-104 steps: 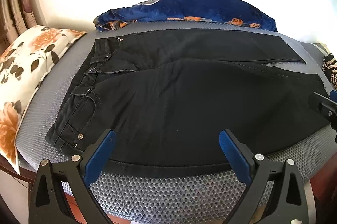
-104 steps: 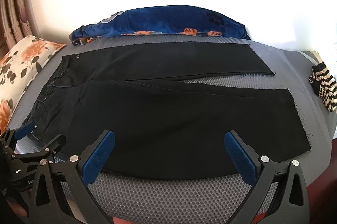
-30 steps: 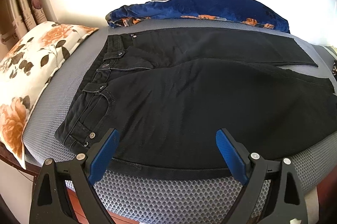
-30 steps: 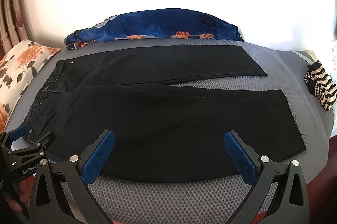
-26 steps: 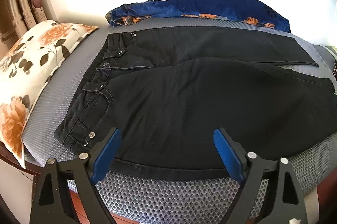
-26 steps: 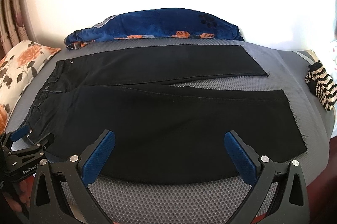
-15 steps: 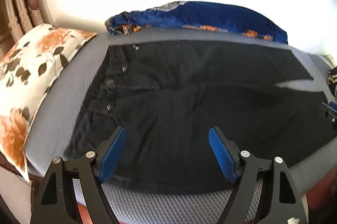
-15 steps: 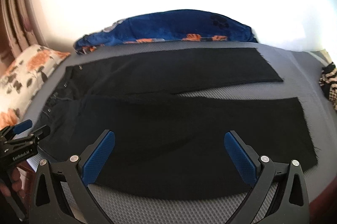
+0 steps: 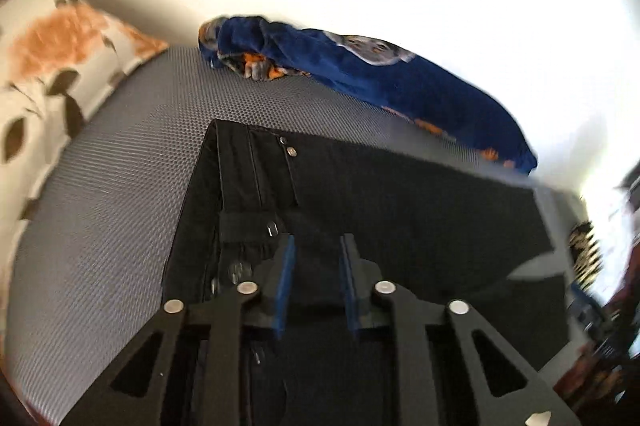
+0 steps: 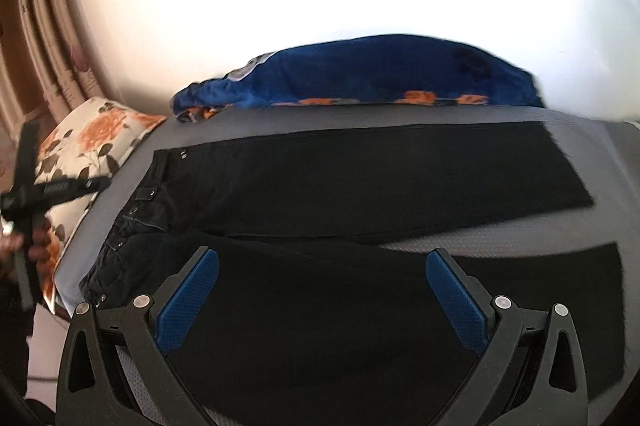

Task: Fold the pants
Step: 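Lower the left tool onto the jeans waistband and close on it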

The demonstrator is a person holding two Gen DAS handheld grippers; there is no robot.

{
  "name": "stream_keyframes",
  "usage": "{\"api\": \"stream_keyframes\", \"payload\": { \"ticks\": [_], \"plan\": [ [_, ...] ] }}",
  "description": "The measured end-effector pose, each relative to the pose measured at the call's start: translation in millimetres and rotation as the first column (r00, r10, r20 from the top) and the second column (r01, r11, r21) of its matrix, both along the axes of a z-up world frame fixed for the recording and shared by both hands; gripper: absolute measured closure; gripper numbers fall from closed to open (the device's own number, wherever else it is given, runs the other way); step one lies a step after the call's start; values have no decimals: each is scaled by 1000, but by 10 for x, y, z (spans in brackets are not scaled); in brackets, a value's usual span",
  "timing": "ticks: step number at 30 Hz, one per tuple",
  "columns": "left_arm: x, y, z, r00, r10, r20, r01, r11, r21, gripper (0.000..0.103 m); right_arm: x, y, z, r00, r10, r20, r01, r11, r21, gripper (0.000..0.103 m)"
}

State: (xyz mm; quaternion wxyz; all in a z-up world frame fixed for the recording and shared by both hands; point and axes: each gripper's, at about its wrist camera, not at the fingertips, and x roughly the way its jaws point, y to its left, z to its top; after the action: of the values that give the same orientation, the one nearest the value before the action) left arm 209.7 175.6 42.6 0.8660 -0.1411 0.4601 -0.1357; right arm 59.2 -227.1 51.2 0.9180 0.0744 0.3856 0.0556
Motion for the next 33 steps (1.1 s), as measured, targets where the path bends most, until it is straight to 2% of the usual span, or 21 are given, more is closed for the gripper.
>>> {"api": "stream_keyframes", "payload": {
  "ticks": [4,9,14,21,24,28,30,33],
  "plan": [
    [475,340,-236,998,23,-64,-33,988,-154,91,308,116,-126,998,56,-38,-54,996,66,4],
    [945,638,-521,991,46,-129,-79,961,-266,91,693,291,-260,992,105,-68,-98,990,99,5],
    [1183,787,-714,984,44,-173,-102,934,-342,93,995,434,-336,988,133,-81,-124,987,106,7],
    [1347,849,-852,976,35,-213,-105,939,-327,94,1275,533,-440,984,143,-105,-132,986,105,7],
    [1312,974,-880,973,59,-223,-134,930,-342,94,1341,586,-478,982,153,-109,-143,985,93,7],
    [1253,1021,-897,973,53,-226,-127,935,-332,91,1385,667,-536,978,171,-120,-161,983,91,7],
    [1256,1010,-921,970,55,-236,-133,935,-329,84,1417,688,-572,977,172,-127,-162,983,89,7],
    [1318,982,-968,970,50,-238,-127,940,-317,84,1436,694,-579,978,168,-127,-154,982,108,7]
  ]
}}
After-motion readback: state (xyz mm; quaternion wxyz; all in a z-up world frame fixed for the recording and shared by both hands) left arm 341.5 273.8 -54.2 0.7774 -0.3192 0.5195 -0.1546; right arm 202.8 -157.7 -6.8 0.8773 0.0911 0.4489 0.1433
